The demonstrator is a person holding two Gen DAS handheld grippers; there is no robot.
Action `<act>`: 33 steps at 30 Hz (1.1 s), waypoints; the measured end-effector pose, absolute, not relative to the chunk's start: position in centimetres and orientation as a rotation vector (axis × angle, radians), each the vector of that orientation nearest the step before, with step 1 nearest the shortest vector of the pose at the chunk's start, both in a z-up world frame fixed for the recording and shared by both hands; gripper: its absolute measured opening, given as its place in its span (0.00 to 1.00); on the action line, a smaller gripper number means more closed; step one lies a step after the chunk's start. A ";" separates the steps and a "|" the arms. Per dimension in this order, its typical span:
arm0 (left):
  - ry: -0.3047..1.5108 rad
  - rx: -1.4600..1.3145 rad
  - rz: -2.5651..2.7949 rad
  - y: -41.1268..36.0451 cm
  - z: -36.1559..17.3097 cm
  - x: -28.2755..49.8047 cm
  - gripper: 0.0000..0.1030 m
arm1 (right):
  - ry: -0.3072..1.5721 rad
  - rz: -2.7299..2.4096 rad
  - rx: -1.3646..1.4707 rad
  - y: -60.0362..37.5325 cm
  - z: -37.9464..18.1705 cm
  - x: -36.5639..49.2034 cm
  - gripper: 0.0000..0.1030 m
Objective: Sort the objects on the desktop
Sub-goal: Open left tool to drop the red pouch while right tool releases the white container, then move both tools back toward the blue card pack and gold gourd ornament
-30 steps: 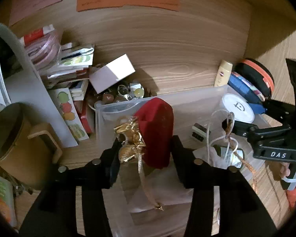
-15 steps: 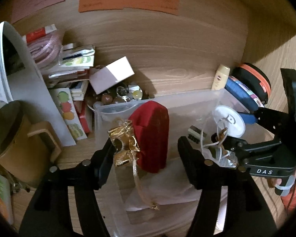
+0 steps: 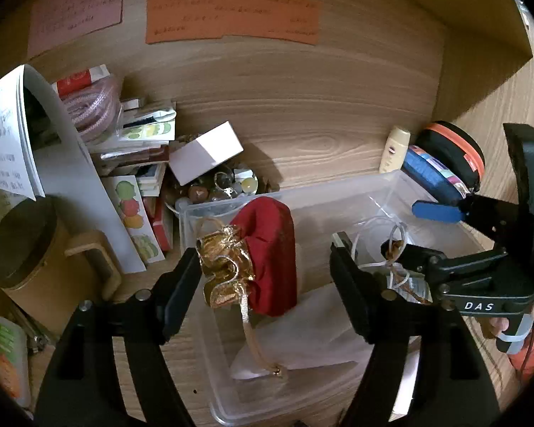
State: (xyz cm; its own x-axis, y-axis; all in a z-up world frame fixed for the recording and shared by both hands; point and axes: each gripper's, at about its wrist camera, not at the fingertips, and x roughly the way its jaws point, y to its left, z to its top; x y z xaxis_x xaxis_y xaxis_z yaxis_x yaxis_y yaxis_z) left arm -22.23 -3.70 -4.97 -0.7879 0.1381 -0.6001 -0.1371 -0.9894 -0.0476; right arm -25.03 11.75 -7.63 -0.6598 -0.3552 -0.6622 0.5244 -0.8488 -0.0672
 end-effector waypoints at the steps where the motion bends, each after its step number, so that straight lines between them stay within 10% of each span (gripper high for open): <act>1: 0.001 -0.955 2.840 -3.7 -5.0 -22.2 0.72 | 0.350 -2.471 0.903 11.8 -7.6 -25.0 0.66; 33: 0.024 -0.907 2.964 -4.5 -1.0 -13.9 0.99 | 0.258 -2.461 0.794 14.3 -1.8 -16.7 0.86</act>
